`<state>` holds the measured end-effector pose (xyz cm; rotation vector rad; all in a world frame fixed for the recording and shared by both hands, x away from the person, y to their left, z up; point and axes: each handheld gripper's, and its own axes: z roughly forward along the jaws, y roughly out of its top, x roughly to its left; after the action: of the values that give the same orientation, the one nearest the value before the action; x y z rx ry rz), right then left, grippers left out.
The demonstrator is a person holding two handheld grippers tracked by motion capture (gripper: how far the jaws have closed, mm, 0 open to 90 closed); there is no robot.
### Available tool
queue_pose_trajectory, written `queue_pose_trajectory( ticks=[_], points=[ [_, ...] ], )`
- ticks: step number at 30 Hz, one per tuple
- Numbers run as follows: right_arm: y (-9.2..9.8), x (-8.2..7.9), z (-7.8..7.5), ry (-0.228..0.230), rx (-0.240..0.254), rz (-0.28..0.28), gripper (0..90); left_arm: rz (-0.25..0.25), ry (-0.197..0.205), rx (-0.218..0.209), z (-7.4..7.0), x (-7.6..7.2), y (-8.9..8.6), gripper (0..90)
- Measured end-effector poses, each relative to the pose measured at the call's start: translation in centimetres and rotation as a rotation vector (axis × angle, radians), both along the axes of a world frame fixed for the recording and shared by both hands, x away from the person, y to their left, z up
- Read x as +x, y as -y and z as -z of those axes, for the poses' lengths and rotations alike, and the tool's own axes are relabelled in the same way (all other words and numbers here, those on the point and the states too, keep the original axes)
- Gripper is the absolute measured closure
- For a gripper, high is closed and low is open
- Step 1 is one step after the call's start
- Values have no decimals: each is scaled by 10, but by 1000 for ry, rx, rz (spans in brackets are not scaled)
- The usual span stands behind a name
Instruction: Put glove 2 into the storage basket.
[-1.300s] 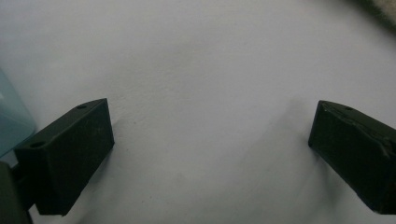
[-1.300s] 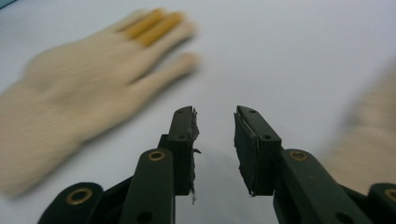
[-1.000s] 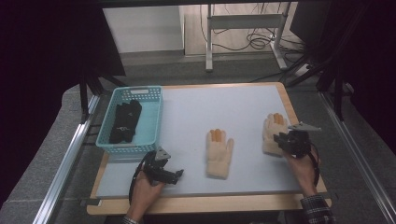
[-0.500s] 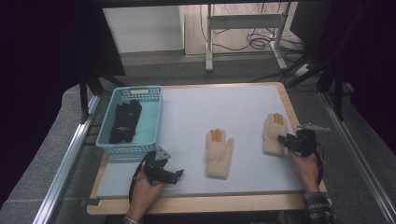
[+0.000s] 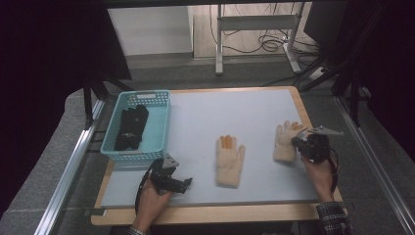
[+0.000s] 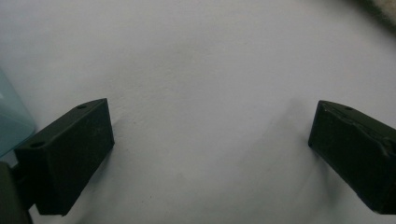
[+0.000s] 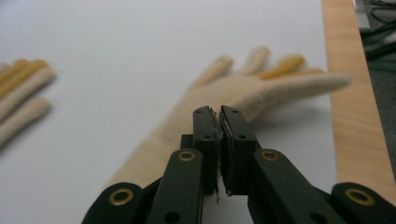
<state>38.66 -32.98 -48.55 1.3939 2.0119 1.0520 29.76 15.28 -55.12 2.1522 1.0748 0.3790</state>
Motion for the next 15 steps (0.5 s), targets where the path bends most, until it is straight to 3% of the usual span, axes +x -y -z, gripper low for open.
queue_pose_trajectory(
  ticks=[4,5,7,9,13,15],
  points=[
    [-20,1,-11,8,-24,-45,833,0,0,0,0,0,0,3],
    [-33,3,-14,15,-45,-65,826,0,0,0,0,0,0,3],
    [-38,4,-15,15,-51,-73,825,-1,1,0,0,0,0,3],
    [-60,9,-18,21,-62,-109,810,-1,1,0,0,0,0,3],
    [-79,14,-20,18,-42,-147,741,-1,1,0,0,0,0,3],
    [-97,19,-24,18,-7,-201,668,0,0,-1,0,0,0,3]
  ],
)
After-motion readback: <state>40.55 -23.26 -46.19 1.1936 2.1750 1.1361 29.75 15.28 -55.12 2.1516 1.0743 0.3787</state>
